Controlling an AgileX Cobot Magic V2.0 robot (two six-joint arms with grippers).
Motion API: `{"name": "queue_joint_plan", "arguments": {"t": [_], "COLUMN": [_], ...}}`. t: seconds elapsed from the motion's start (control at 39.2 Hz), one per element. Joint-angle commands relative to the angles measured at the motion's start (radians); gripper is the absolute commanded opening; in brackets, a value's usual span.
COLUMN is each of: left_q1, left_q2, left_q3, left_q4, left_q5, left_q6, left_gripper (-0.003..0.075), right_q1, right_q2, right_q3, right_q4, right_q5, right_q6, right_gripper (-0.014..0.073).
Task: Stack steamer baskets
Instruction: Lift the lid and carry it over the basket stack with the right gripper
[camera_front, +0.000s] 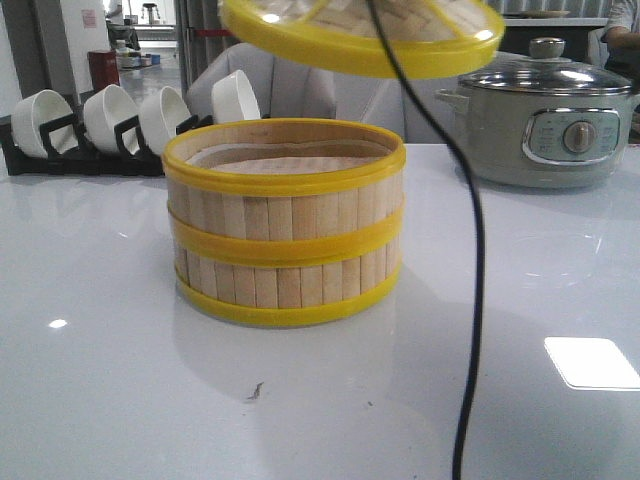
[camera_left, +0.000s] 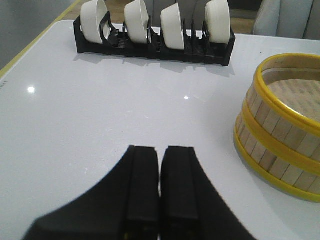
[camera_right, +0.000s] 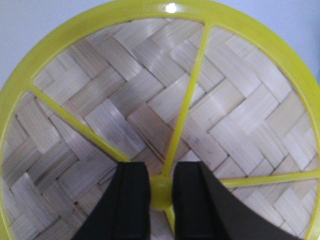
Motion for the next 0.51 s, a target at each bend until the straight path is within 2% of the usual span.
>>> {"name": "queue_joint_plan", "arguments": {"t": [0.0, 0.2, 0.48], "left_q1": [0.002, 0.002, 0.002], "left_q2": [0.002, 0.002, 0.002], "left_q3": [-0.030, -0.030, -0.030], "left_q4": [-0.006, -0.006, -0.006], "left_q5": [-0.090, -0.090, -0.090], "left_q6": [-0.006, -0.006, -0.006], "left_gripper": [0.0085, 0.0085, 0.0085], "right_q1": [0.038, 0.068, 0.067], "right_q2": [0.010, 0.127, 0.189], "right_q3": [-0.095, -0.180, -0.184], "right_q4": [-0.017, -0.017, -0.027], "right_q5": [-0.026, -0.020, -0.040], "right_q6": [-0.009, -0.009, -0.009], "right_gripper": [0.0056, 0.0056, 0.0056]}}
